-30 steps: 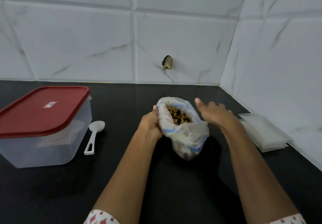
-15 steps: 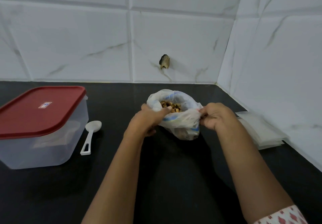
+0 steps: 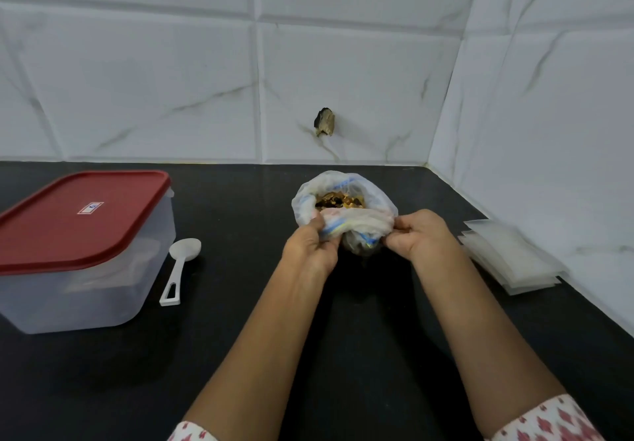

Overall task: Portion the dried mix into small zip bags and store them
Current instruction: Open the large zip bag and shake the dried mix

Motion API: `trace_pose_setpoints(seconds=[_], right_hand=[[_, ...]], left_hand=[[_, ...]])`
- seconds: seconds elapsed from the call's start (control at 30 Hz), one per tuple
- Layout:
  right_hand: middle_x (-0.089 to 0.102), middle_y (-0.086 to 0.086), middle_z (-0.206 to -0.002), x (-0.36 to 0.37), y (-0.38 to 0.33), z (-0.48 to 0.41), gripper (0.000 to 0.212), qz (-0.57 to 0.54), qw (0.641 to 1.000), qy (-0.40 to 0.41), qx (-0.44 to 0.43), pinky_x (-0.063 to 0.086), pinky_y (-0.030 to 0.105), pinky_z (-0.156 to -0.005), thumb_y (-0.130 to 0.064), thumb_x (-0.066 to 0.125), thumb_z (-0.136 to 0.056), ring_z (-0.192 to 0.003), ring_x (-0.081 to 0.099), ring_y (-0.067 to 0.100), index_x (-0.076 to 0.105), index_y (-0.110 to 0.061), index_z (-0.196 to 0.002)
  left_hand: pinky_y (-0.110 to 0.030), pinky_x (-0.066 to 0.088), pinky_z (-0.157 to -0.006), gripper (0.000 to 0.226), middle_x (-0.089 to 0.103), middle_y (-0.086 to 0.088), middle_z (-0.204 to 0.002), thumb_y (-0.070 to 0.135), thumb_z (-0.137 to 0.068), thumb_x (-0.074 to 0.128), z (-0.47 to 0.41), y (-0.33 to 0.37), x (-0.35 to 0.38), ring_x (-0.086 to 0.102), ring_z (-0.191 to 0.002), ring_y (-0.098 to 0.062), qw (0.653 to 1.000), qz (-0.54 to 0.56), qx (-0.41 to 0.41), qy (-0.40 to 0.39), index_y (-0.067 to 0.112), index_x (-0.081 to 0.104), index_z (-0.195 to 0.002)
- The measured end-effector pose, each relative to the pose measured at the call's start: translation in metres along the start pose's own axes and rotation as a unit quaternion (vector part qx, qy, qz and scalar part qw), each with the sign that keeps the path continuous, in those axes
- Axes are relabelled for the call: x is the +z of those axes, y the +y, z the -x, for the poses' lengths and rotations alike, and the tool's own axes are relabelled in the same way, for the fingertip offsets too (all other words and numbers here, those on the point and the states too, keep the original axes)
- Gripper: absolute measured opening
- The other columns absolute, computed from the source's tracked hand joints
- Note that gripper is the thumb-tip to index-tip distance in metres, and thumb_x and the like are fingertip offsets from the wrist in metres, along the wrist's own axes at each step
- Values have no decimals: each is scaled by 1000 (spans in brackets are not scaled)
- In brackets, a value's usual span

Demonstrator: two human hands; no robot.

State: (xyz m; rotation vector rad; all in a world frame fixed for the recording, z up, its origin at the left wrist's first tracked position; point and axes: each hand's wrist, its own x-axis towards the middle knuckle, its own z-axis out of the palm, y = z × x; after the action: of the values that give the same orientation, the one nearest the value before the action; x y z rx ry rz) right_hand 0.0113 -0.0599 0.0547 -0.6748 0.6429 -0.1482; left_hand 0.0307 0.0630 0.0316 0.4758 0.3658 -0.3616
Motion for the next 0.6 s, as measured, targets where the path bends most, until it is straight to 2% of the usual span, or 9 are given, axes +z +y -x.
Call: trace_pose_setpoints(seconds=[0.1, 0.2, 0.27, 0.33, 0.37, 0.4, 0.5, 0.53, 0.6], right_hand=[[47, 27, -129, -1, 4, -5, 47, 52, 998, -6, -26, 42, 54, -86, 13, 20, -87, -118, 49, 41, 39, 10, -129], [56, 26, -113, 1, 1, -6, 34, 196, 977, -7, -79, 50, 55, -84, 11, 29, -85, -103, 58, 40, 50, 8, -111], [60, 17, -108, 4, 0, -2, 30, 387, 916, 3, -103, 53, 43, -77, -13, 42, -93, -97, 61, 30, 53, -2, -118], [50, 11, -128, 2, -1, -5, 48, 579, 806, 10, -121, 52, 37, -77, -38, 50, -91, -108, 54, 26, 44, -13, -132], [44, 11, -134, 0, 0, -6, 50, 616, 777, 1, -130, 52, 36, -78, -36, 52, -91, -111, 51, 26, 40, -14, -134], [44, 12, -134, 0, 0, -5, 44, 608, 783, -16, -132, 52, 34, -75, -25, 53, -92, -108, 52, 25, 41, -11, -132], [55, 19, -123, -1, -1, -2, 37, 458, 882, -57, -95, 50, 34, -65, 12, 39, -89, -88, 57, 25, 51, 2, -122], [55, 21, -122, -2, -3, -4, 43, 401, 911, -49, -86, 51, 37, -65, 18, 35, -85, -90, 58, 28, 51, 5, -122], [52, 24, -125, -4, -6, -9, 52, 294, 953, -49, -47, 50, 45, -70, 24, 28, -81, -105, 56, 37, 48, 6, -126]], left_hand=[[-51, 48, -75, 38, 55, -23, -121, 14, -100, 39, -3, -5, -1, 54, -117, -36, 999, 31, 6, 15, 1, 41, -135], [-56, 47, -86, 42, 54, -24, -126, 25, -98, 37, -7, -5, -4, 55, -113, -40, 1000, -5, -9, 25, 4, 43, -134], [-56, 48, -90, 49, 58, -22, -120, 36, -94, 45, -9, -8, -4, 59, -107, -38, 998, -54, -1, 30, 5, 45, -132], [-51, 52, -87, 50, 56, -16, -113, 37, -92, 52, -8, -9, -1, 60, -101, -32, 989, -127, 43, 58, 6, 36, -128], [-46, 52, -87, 44, 51, -14, -113, 31, -93, 51, -7, -9, 1, 57, -100, -28, 979, -170, 79, 79, 10, 29, -125], [-42, 52, -89, 42, 44, -12, -118, 25, -95, 49, -7, -10, 2, 52, -101, -25, 964, -220, 115, 99, 15, 23, -126], [-20, 43, -75, 44, 21, -10, -138, 15, -97, 42, -4, -13, 1, 39, -99, -16, 880, -396, 229, 130, 17, 17, -133], [-19, 40, -71, 43, 19, -10, -138, 13, -96, 41, -3, -13, -1, 37, -96, -15, 851, -441, 255, 126, 15, 18, -133], [-22, 38, -74, 41, 18, -11, -137, 9, -95, 40, -2, -11, -4, 36, -93, -17, 814, -510, 252, 115, 11, 21, -131]])
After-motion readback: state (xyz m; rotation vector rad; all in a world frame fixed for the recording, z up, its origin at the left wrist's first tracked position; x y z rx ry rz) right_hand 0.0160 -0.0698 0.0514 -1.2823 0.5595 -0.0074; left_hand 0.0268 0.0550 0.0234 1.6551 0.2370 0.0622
